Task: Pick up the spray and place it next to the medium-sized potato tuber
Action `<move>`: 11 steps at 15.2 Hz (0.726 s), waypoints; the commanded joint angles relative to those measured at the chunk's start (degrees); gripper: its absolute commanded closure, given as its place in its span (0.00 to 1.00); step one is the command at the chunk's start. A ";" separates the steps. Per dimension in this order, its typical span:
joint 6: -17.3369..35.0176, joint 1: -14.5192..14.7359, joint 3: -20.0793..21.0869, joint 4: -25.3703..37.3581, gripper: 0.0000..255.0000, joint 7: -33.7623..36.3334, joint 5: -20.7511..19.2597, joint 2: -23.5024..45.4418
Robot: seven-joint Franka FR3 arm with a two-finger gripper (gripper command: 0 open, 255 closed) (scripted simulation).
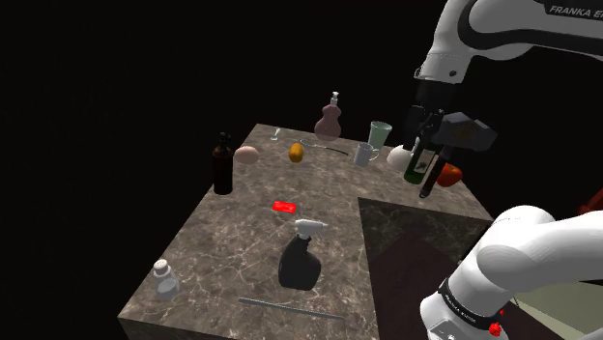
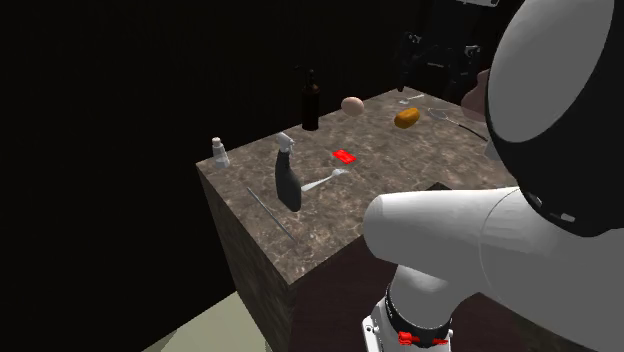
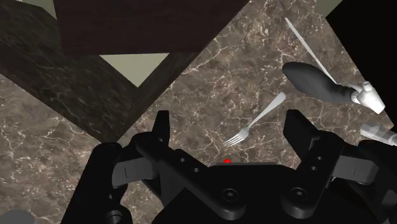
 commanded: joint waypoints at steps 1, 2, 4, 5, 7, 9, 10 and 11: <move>0.00 0.00 0.00 0.00 0.00 0.00 0.00 0.00; 2.40 0.71 0.62 -2.39 0.00 -0.63 0.62 -1.33; 7.25 2.24 1.91 -7.01 0.00 -1.90 1.92 -3.82; 9.71 3.06 2.58 -9.25 0.00 -2.54 2.62 -4.97; 14.73 4.83 3.99 -13.58 0.00 -3.83 4.09 -7.05; 19.90 6.78 5.51 -17.70 0.00 -5.12 5.68 -8.80; 22.56 7.84 6.30 -19.68 0.00 -5.77 6.53 -9.52; 25.28 8.95 7.13 -21.60 0.00 -6.41 7.41 -10.13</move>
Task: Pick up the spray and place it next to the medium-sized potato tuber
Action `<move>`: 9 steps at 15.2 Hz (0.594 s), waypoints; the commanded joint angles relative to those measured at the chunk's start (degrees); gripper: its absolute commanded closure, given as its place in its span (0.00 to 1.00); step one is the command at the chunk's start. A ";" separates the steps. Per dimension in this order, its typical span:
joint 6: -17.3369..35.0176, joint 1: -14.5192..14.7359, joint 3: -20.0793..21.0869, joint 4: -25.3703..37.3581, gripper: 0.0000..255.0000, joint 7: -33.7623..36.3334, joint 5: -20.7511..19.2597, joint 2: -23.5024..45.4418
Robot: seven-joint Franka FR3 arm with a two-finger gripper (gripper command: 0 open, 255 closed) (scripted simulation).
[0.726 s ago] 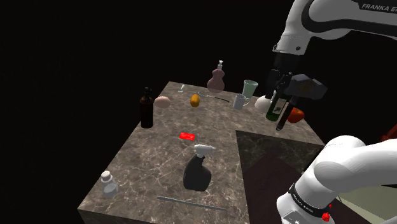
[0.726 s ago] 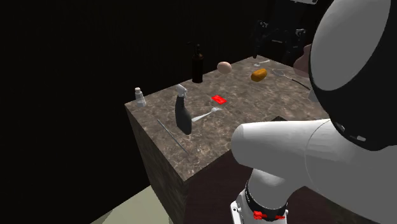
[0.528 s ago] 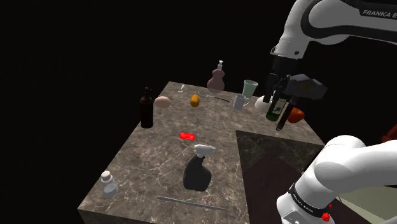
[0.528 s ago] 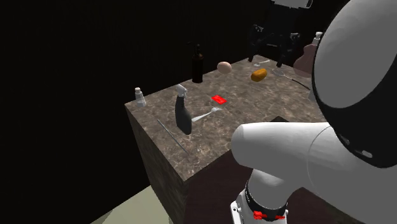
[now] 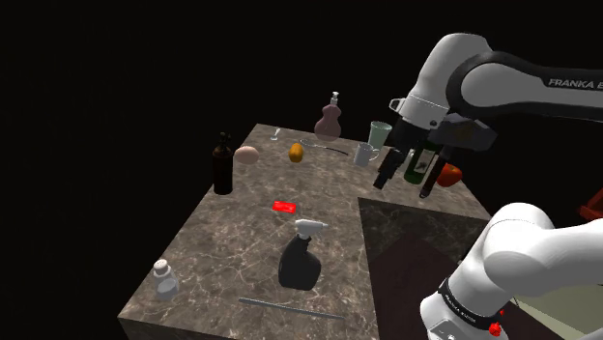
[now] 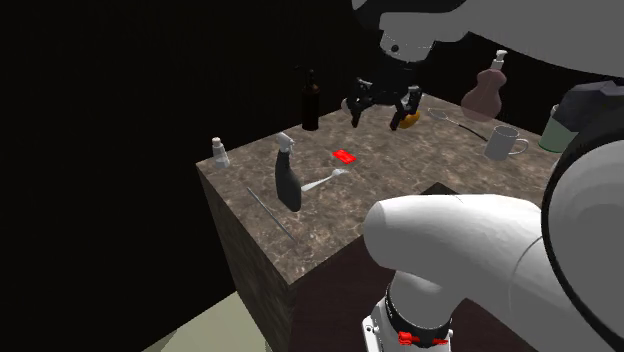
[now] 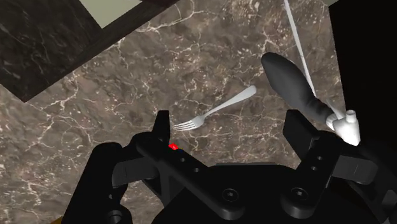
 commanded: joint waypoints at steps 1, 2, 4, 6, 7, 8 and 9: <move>5.43 2.29 1.70 -3.87 0.00 -1.24 1.84 -1.54; 8.31 3.52 2.59 -5.67 0.00 -1.89 2.79 -1.89; 14.34 6.16 4.44 -9.06 0.00 -3.18 4.80 -2.09; 20.83 9.03 6.39 -12.14 0.00 -4.51 6.97 -1.51; 24.28 10.56 7.39 -13.53 0.00 -5.20 8.12 -0.88; 27.88 12.14 8.39 -14.82 0.00 -5.90 9.29 0.01; 31.65 13.79 9.37 -16.00 0.00 -6.63 10.50 1.19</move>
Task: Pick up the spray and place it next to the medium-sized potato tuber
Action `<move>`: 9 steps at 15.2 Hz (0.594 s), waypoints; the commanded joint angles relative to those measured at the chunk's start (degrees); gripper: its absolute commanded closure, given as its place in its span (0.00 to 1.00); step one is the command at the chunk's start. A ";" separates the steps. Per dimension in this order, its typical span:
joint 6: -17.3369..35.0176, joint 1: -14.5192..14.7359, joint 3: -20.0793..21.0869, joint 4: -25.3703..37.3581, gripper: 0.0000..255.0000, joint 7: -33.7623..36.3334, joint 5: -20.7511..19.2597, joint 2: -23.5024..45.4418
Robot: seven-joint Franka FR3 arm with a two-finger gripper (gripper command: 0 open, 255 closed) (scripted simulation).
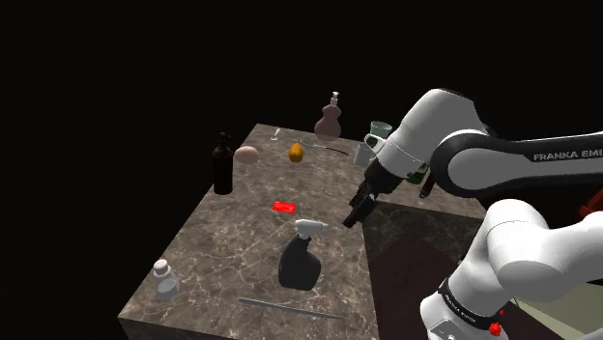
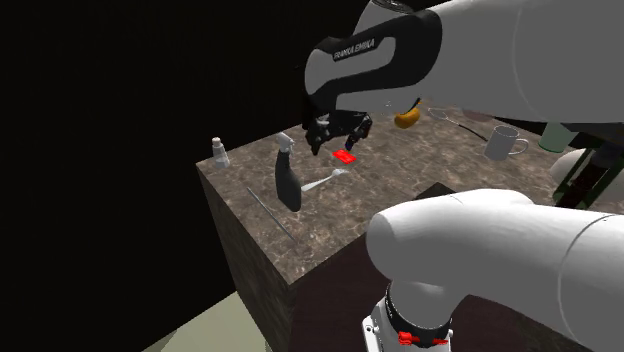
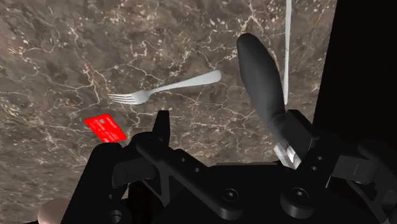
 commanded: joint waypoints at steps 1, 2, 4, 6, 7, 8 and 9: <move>7.50 3.39 1.89 -2.77 0.00 -1.49 2.45 1.51; 11.62 5.15 2.79 -3.68 0.00 -2.31 3.71 3.32; 20.43 8.82 4.36 -5.05 0.00 -4.16 6.34 7.97; 29.95 12.88 5.26 -5.72 0.00 -6.40 9.02 14.02; 34.94 15.19 5.27 -5.77 0.00 -7.72 10.36 17.53; 40.07 17.84 4.81 -5.63 0.00 -9.22 11.73 21.35; 42.63 19.36 4.28 -5.49 0.00 -9.95 12.30 23.31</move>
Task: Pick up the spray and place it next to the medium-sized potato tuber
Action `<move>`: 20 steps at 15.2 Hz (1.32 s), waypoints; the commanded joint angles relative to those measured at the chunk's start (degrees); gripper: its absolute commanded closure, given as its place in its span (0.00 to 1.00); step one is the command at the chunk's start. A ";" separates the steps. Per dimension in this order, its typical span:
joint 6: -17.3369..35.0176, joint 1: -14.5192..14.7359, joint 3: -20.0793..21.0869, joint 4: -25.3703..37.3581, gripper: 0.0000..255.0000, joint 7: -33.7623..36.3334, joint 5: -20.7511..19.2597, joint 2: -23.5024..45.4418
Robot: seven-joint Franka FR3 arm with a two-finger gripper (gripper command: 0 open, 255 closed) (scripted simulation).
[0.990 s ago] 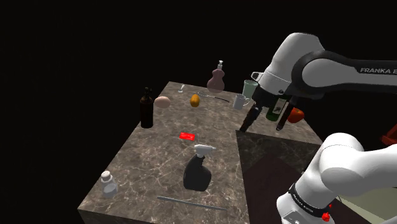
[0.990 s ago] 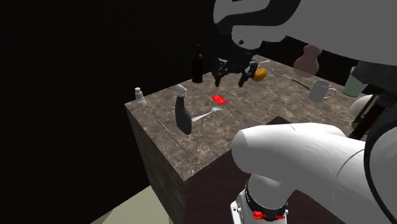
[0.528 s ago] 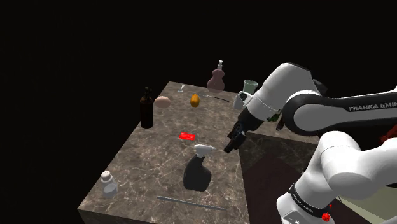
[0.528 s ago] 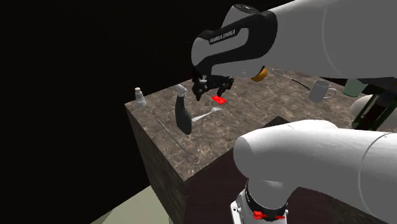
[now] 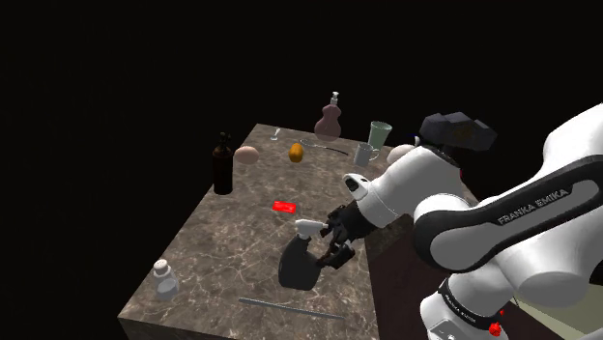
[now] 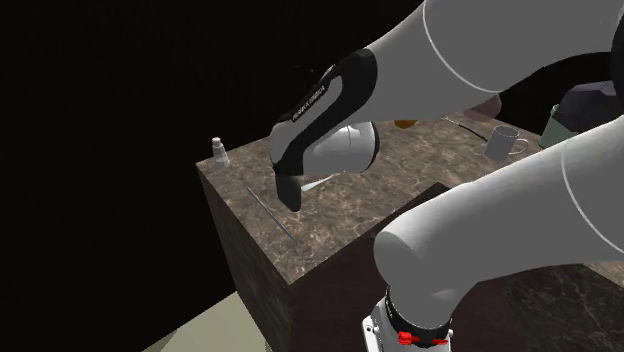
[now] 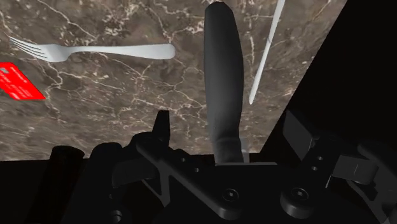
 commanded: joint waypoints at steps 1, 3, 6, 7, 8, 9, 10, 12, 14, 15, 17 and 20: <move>6.50 3.04 -1.05 0.38 0.00 -1.67 1.55 5.24; 9.54 5.11 -2.96 1.18 0.00 -2.75 2.37 8.87; 13.94 9.97 -7.64 2.57 0.00 -4.61 3.71 14.19; 15.37 12.37 -10.03 3.06 0.00 -5.20 4.06 15.89; 16.18 13.98 -11.66 3.34 0.00 -5.46 4.14 16.85; 16.18 13.97 -11.69 3.32 0.00 -5.36 4.01 16.84; 16.18 13.97 -11.69 3.32 0.00 -5.34 3.98 16.84; 16.18 13.97 -11.69 3.32 0.00 -5.33 3.97 16.84; 16.18 13.97 -11.69 3.32 0.00 -5.32 3.97 16.84; 16.18 13.97 -11.69 3.32 0.00 -5.32 3.97 16.84; 16.19 13.97 -11.70 3.32 1.00 -5.33 3.97 16.84; 16.19 13.98 -11.70 3.33 1.00 -5.33 3.96 16.85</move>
